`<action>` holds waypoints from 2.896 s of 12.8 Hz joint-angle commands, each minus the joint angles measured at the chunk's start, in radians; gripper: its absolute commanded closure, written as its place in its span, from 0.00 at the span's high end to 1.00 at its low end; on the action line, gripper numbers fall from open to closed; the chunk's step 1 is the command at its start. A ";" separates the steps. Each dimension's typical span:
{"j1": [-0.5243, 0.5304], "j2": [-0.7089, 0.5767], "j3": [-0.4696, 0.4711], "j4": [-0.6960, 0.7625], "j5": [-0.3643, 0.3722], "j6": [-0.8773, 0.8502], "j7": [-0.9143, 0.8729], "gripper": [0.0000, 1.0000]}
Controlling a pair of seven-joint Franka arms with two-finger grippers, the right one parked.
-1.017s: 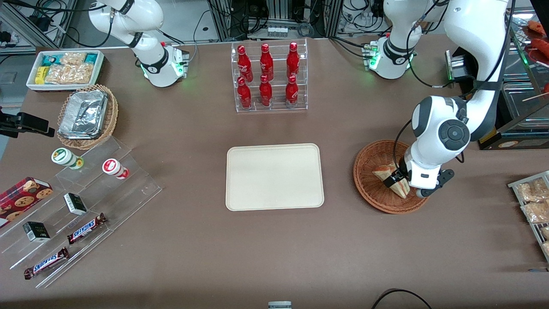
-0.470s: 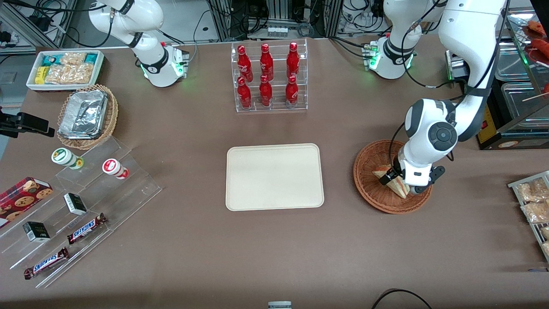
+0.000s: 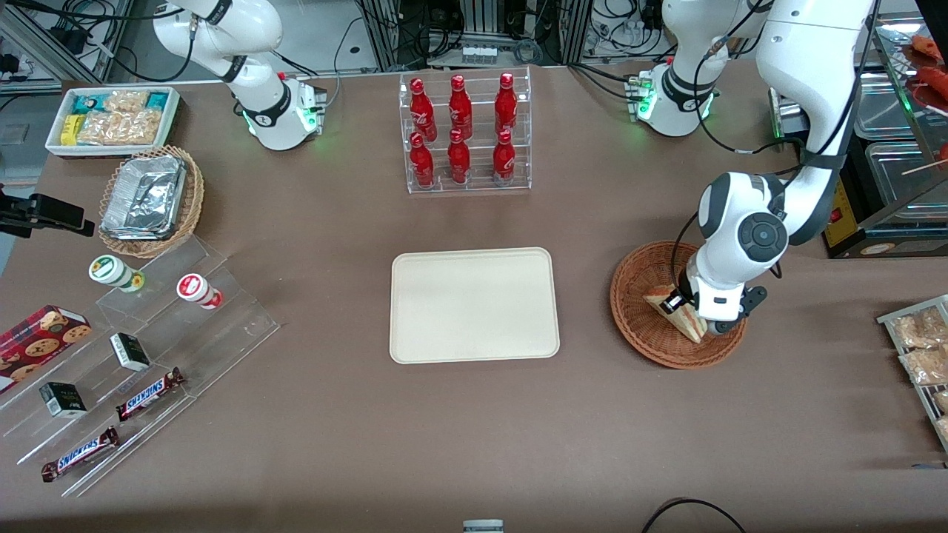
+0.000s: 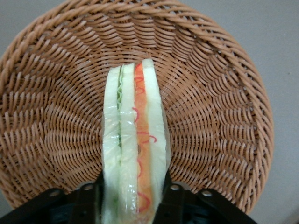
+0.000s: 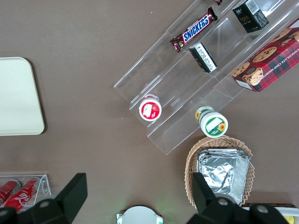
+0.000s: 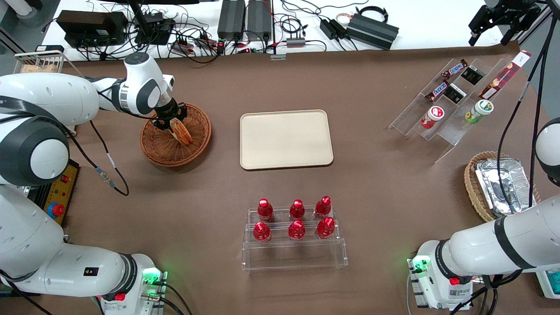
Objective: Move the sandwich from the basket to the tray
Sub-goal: 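Close the left gripper on the wrapped sandwich, then lift the sandwich and carry it with the left gripper over the tray, then lower the sandwich onto the tray with the left gripper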
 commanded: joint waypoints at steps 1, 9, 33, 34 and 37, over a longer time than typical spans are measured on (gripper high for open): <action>-0.006 -0.068 0.003 0.069 0.068 -0.165 -0.015 0.00; -0.170 0.059 -0.106 0.547 0.056 -0.410 -0.020 0.00; -0.591 0.491 -0.102 0.740 0.065 -0.210 -0.029 0.00; -0.591 0.496 -0.100 0.740 0.065 -0.190 -0.028 0.00; -0.591 0.502 -0.099 0.740 0.068 -0.181 0.023 0.03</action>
